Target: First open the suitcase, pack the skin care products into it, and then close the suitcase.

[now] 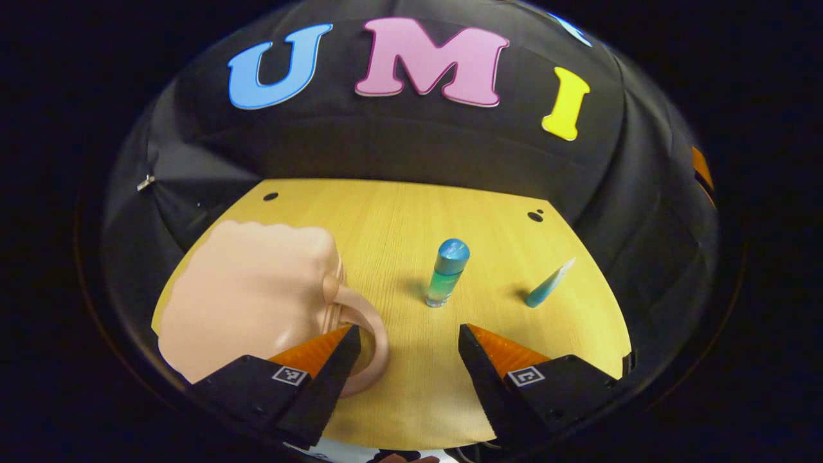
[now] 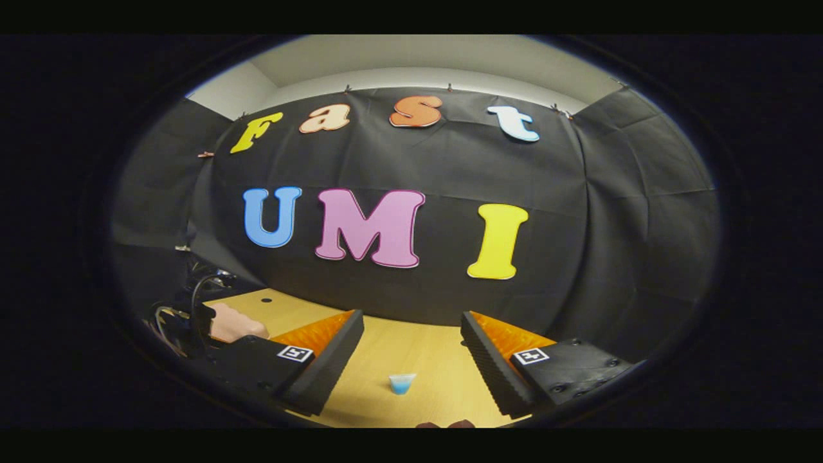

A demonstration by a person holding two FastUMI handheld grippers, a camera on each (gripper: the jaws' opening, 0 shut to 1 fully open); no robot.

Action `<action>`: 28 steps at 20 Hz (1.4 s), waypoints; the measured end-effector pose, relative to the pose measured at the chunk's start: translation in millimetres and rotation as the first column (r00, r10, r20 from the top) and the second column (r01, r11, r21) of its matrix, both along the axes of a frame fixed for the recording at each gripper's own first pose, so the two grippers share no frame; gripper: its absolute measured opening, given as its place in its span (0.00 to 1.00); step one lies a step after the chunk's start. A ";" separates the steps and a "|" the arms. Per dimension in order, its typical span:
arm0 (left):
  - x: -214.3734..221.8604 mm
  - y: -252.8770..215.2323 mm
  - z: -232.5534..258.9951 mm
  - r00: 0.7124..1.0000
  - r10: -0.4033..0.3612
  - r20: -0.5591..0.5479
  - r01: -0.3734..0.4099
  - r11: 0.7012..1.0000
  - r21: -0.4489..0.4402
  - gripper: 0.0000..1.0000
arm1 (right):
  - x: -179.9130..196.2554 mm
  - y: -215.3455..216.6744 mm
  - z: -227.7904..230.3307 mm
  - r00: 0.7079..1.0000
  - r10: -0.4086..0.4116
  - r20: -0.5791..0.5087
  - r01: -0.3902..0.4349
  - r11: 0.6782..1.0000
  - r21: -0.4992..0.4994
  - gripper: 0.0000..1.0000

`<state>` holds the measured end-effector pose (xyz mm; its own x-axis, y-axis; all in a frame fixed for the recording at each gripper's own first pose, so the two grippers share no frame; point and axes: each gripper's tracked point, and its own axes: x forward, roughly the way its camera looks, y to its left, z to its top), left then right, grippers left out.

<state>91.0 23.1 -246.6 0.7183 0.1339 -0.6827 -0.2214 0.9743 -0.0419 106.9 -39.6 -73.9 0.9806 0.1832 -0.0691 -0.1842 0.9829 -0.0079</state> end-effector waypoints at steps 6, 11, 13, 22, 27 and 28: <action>8.5 15.3 -48.4 0.982 0.085 -0.168 -0.097 0.993 -0.065 0.96 | 16.9 -46.8 -38.5 0.994 -0.034 -0.102 0.038 0.999 0.038 0.96; 15.2 19.0 -64.6 0.971 0.093 -0.218 -0.104 0.994 -0.041 0.88 | 23.6 -64.1 -52.8 0.987 -0.058 -0.151 0.072 0.993 0.089 0.96; 13.2 15.4 -70.1 0.967 0.065 -0.248 -0.083 0.995 -0.062 0.88 | 24.4 -65.2 -56.3 0.986 -0.056 -0.157 0.071 0.994 0.087 0.97; 12.8 20.7 -54.5 0.954 -0.113 -0.276 0.126 0.992 0.028 0.14 | 17.1 -60.1 -58.4 0.986 -0.034 -0.162 0.049 0.995 0.092 0.97; 7.2 21.5 -8.8 0.957 -0.114 -0.267 0.124 0.992 0.020 0.13 | 13.9 -50.3 -57.7 0.988 -0.010 -0.155 0.025 0.995 0.098 0.97; 3.7 24.5 3.9 0.957 -0.119 -0.263 0.130 0.991 0.026 0.12 | 13.1 -47.6 -57.1 0.988 -0.001 -0.153 0.016 0.995 0.101 0.97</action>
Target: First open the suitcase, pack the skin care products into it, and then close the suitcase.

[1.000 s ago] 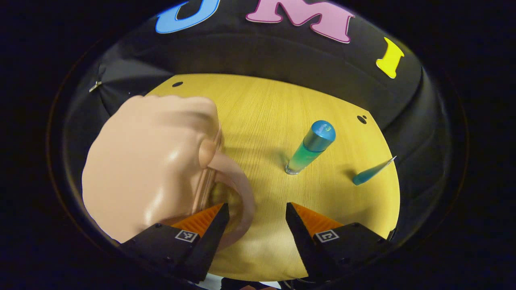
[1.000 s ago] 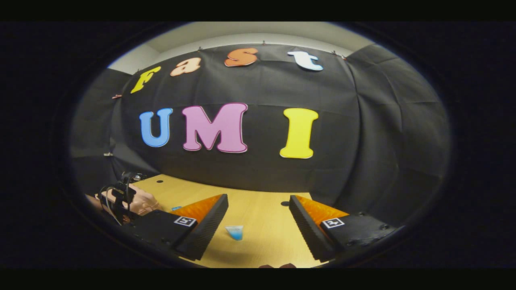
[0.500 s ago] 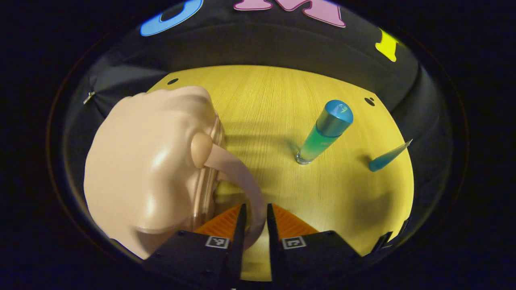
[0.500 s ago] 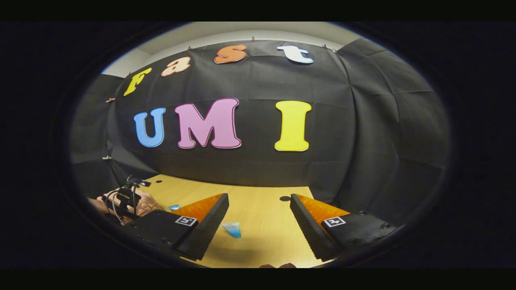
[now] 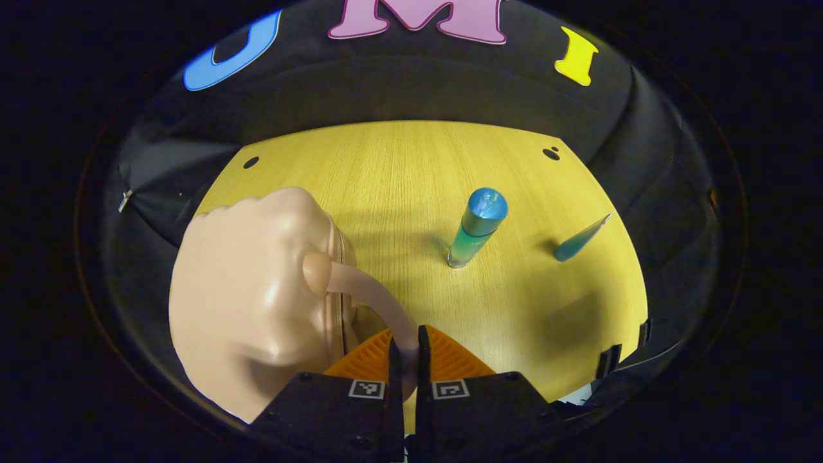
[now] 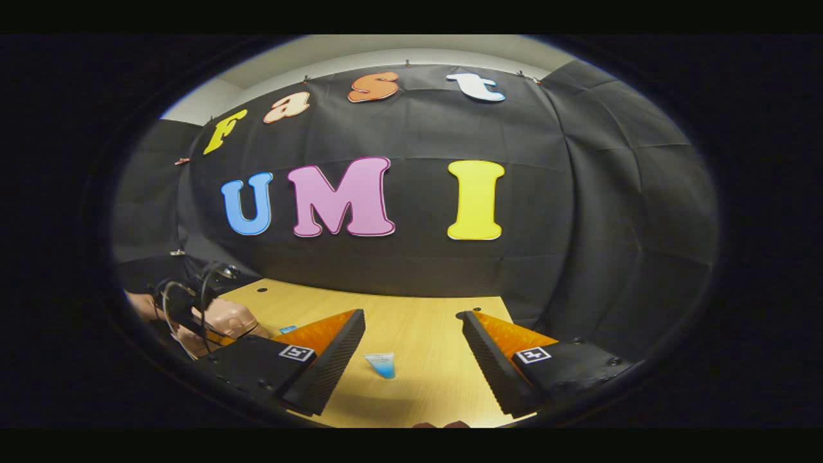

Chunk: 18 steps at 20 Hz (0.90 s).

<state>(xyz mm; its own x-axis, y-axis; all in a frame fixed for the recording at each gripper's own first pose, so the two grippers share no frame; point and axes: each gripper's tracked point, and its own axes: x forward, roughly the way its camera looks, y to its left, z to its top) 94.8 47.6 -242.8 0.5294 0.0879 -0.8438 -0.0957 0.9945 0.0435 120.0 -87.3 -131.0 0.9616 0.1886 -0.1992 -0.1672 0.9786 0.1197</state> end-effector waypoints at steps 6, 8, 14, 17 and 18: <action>-14.5 41.9 103.8 0.992 0.046 0.115 -0.051 0.998 0.036 0.16 | 5.6 16.7 0.3 0.998 0.055 -0.004 -0.055 0.998 0.037 0.97; -21.1 68.1 137.4 0.984 0.074 0.162 -0.082 0.996 0.042 0.12 | 9.3 22.4 1.3 0.997 0.074 0.002 -0.074 0.997 0.026 0.97; -41.4 180.0 210.1 0.946 0.117 0.304 -0.151 0.984 0.090 0.11 | 14.0 51.5 22.7 0.998 0.057 0.035 -0.058 0.998 0.019 0.99; -55.0 254.9 232.4 0.932 0.121 0.342 -0.191 0.965 0.179 0.10 | 8.9 79.8 28.8 0.999 0.024 0.021 -0.025 0.999 0.049 0.99; -61.0 276.2 233.4 0.930 0.126 0.346 -0.202 0.960 0.194 0.10 | 7.7 91.8 32.0 1.000 0.020 0.023 -0.021 0.998 0.055 0.99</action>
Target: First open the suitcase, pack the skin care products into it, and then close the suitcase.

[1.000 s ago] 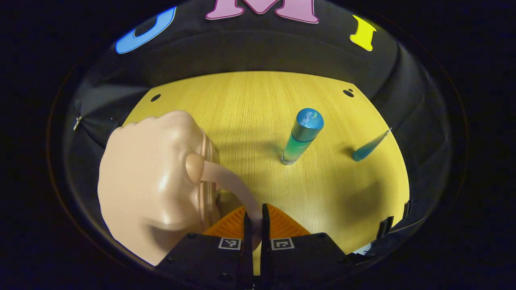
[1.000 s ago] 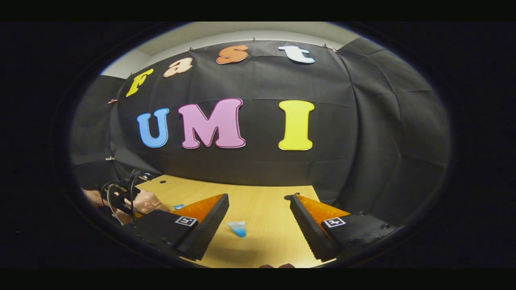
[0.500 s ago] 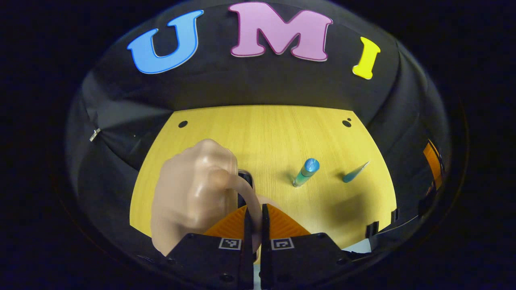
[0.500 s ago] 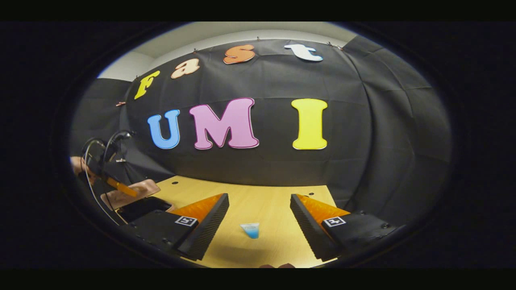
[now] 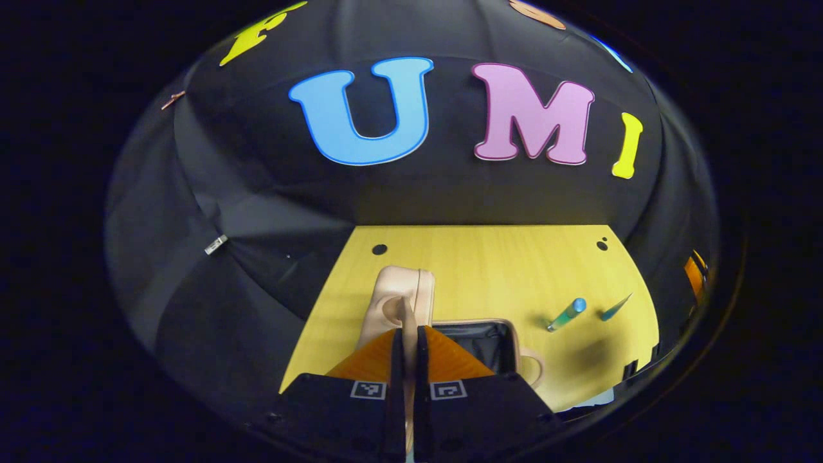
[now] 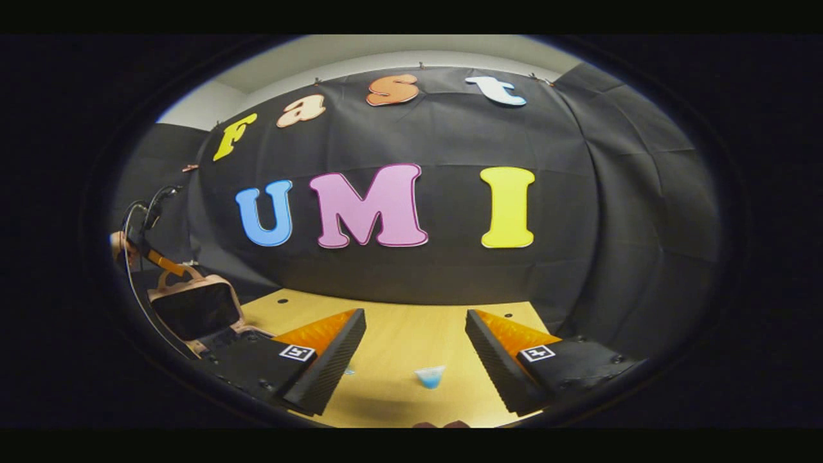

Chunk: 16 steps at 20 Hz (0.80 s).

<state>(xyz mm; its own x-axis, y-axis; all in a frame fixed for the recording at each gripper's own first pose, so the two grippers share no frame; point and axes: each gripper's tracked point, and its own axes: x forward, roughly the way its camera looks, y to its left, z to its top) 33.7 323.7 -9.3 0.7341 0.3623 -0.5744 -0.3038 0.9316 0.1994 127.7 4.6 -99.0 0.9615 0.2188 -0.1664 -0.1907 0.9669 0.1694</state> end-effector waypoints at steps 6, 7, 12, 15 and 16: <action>-24.5 149.2 -34.0 0.997 0.072 -0.028 -0.071 0.997 0.043 0.10 | 0.1 58.1 14.0 1.000 -0.028 -0.004 0.028 0.999 -0.044 0.99; -23.6 170.0 -46.8 0.996 0.080 -0.033 -0.079 0.996 0.028 0.10 | -0.2 66.6 16.0 0.999 -0.034 -0.005 0.034 0.998 -0.055 0.99; -35.5 271.8 -150.4 0.978 0.149 -0.149 -0.158 0.986 -0.054 0.10 | -2.1 101.9 13.4 0.996 -0.075 -0.053 0.071 0.995 -0.075 0.99; -38.1 292.0 -207.8 0.966 0.176 -0.188 -0.207 0.965 -0.159 0.10 | -3.1 113.2 2.9 0.986 -0.113 -0.122 0.109 0.993 -0.039 0.99; -41.2 298.4 -223.4 0.964 0.172 -0.200 -0.208 0.962 -0.176 0.10 | -4.1 114.3 0.1 0.983 -0.124 -0.138 0.121 0.992 -0.033 0.99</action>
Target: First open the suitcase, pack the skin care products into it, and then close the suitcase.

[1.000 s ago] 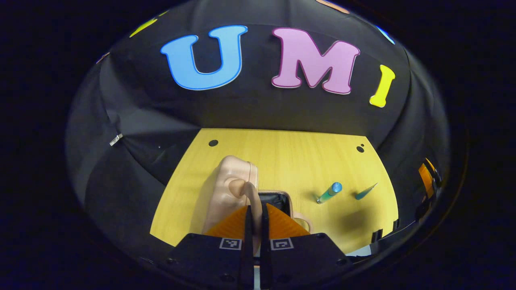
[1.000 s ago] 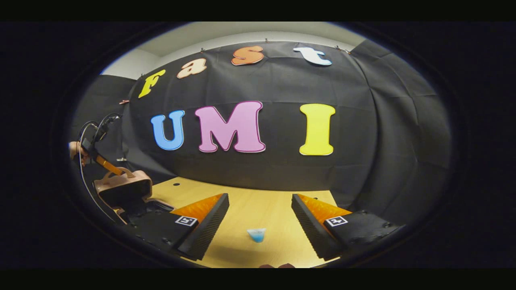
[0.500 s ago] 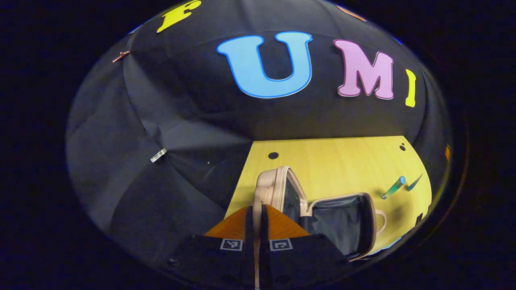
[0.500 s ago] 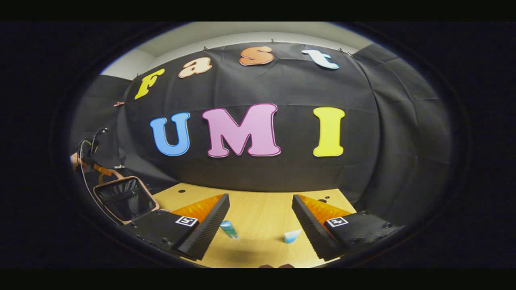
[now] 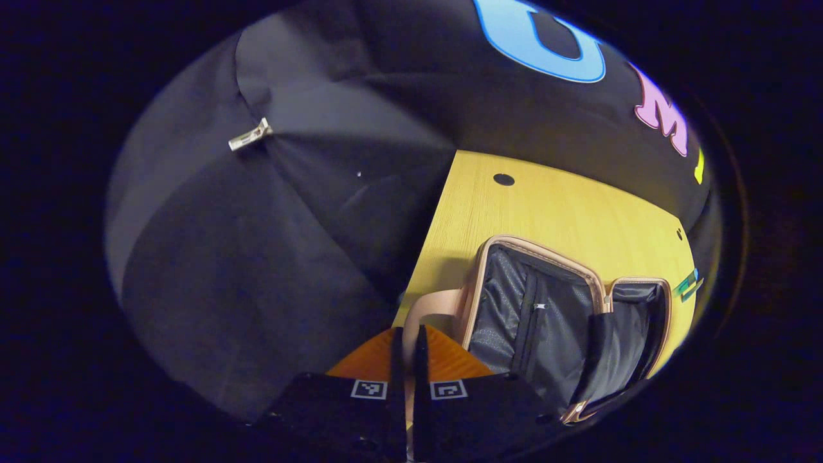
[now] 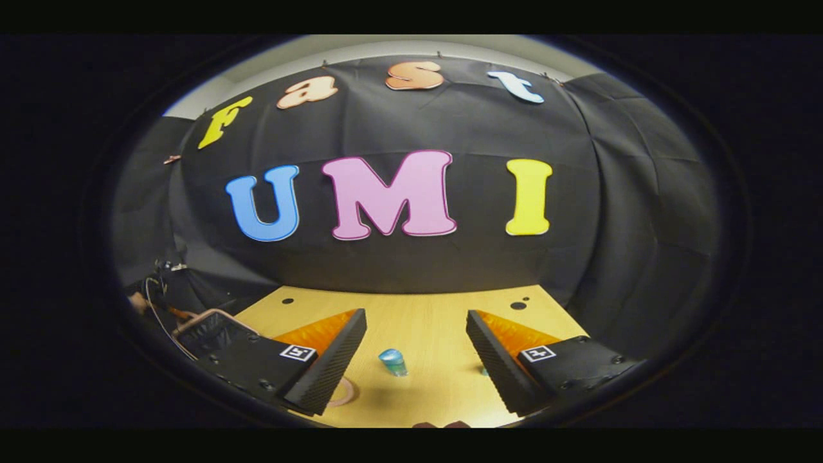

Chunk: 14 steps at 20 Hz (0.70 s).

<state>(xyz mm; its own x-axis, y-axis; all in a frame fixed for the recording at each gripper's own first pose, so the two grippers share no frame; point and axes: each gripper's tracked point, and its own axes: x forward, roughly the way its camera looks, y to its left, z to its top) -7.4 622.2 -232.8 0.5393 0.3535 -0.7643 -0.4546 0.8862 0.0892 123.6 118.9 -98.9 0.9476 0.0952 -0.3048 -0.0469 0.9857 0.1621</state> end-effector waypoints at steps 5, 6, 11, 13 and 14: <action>-9.5 16.6 -52.0 0.999 0.007 -0.041 -0.007 1.000 -0.003 0.14 | -8.5 -0.8 -0.5 0.999 -0.032 -0.028 0.032 0.999 0.000 0.99; -10.2 21.9 -55.0 0.999 0.016 -0.047 -0.016 1.000 0.013 0.18 | -10.6 -2.8 -0.2 0.999 -0.036 -0.029 0.036 0.999 -0.003 0.99; -7.5 19.1 -20.4 0.998 0.042 0.053 -0.047 0.994 0.094 0.62 | -19.1 -16.2 -2.8 0.998 -0.058 -0.020 0.058 0.998 -0.014 0.99; 7.3 -3.6 19.0 0.986 -0.028 0.167 0.005 0.990 0.142 0.89 | -22.0 -23.4 -3.9 0.997 -0.075 -0.012 0.074 0.997 -0.011 0.99; 13.4 -23.8 38.3 0.973 -0.071 0.219 0.035 0.986 0.163 0.94 | -23.4 -27.2 -4.9 0.997 -0.082 -0.009 0.082 0.997 -0.012 0.99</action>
